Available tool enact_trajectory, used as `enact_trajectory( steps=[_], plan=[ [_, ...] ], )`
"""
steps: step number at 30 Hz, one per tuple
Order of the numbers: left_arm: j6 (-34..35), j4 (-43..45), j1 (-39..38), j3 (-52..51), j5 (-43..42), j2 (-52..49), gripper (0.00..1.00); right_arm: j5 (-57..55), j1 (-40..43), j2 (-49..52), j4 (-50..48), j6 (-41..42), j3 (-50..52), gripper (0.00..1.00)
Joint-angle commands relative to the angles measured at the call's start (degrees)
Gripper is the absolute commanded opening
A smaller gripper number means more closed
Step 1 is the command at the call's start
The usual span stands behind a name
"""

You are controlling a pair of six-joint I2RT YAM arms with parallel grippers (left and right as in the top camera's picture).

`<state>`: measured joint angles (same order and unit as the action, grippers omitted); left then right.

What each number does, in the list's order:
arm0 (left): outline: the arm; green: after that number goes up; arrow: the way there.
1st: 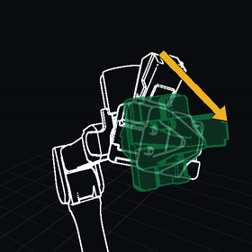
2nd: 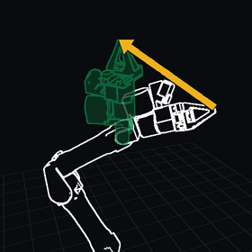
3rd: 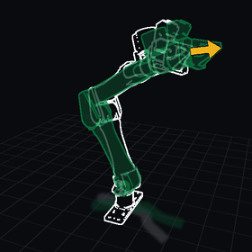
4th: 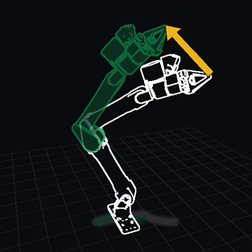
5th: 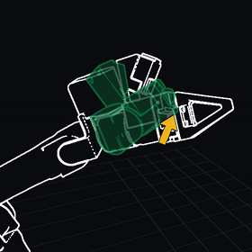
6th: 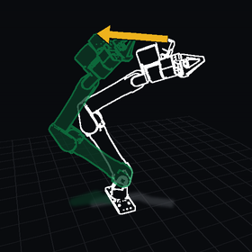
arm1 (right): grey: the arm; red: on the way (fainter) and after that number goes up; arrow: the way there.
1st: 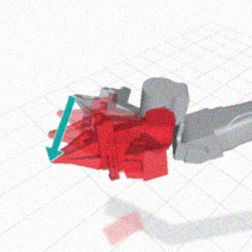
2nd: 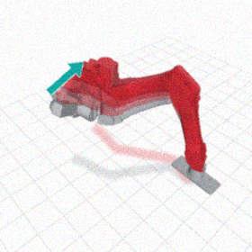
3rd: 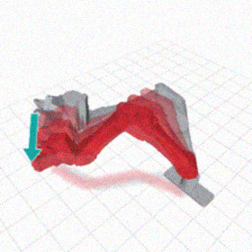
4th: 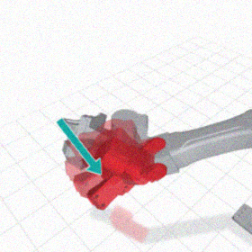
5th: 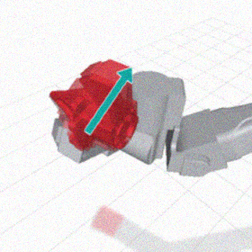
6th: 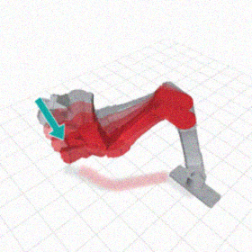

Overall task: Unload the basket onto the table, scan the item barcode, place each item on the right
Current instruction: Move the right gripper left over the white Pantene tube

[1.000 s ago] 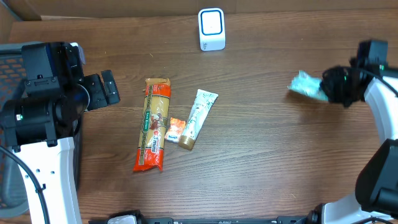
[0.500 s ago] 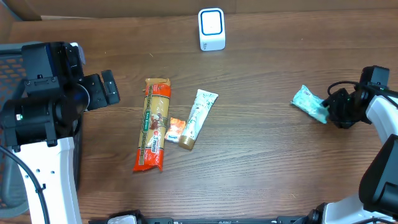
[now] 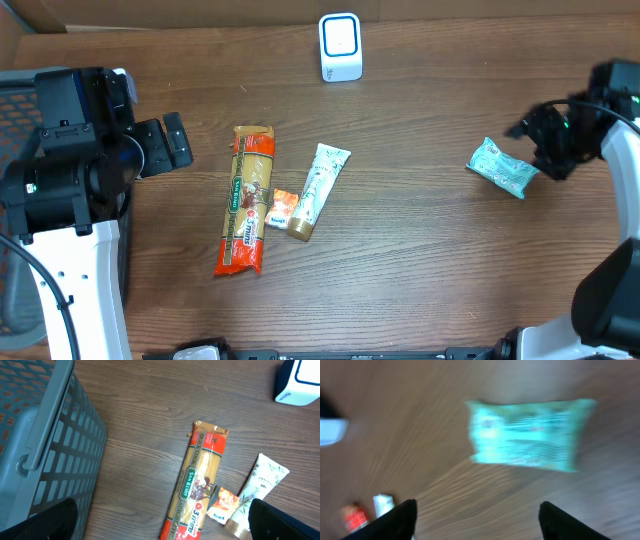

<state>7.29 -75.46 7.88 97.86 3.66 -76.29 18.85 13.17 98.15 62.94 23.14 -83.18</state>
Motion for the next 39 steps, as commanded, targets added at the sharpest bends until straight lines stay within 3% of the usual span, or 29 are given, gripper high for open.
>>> enact_trajectory(
  steps=[1, 12, 18, 32, 39],
  plan=[
    [-0.9, 0.1, -0.1, 0.4, -0.3, -0.2, 1.0, 5.8, -5.0, -1.7, -0.1, -3.1, -2.0, 0.85],
    [-0.9, 0.1, -0.1, 0.4, -0.3, -0.2, 1.0, 6.7, -24.3, 1.6, -9.9, 4.6, 1.4, 0.89],
    [-0.9, 0.1, -0.1, 0.4, -0.3, -0.2, 1.0, 5.4, -33.0, 4.9, -19.4, 10.8, 6.1, 0.82],
    [-0.9, 0.1, -0.1, 0.4, -0.3, -0.2, 1.0, 2.1, -41.1, 7.0, -24.1, 16.1, 8.5, 0.8],
    [-0.9, 0.1, -0.1, 0.4, -0.3, -0.2, 1.0, 1.7, -45.6, 9.3, -32.2, 20.6, 11.5, 0.76]
  ],
)
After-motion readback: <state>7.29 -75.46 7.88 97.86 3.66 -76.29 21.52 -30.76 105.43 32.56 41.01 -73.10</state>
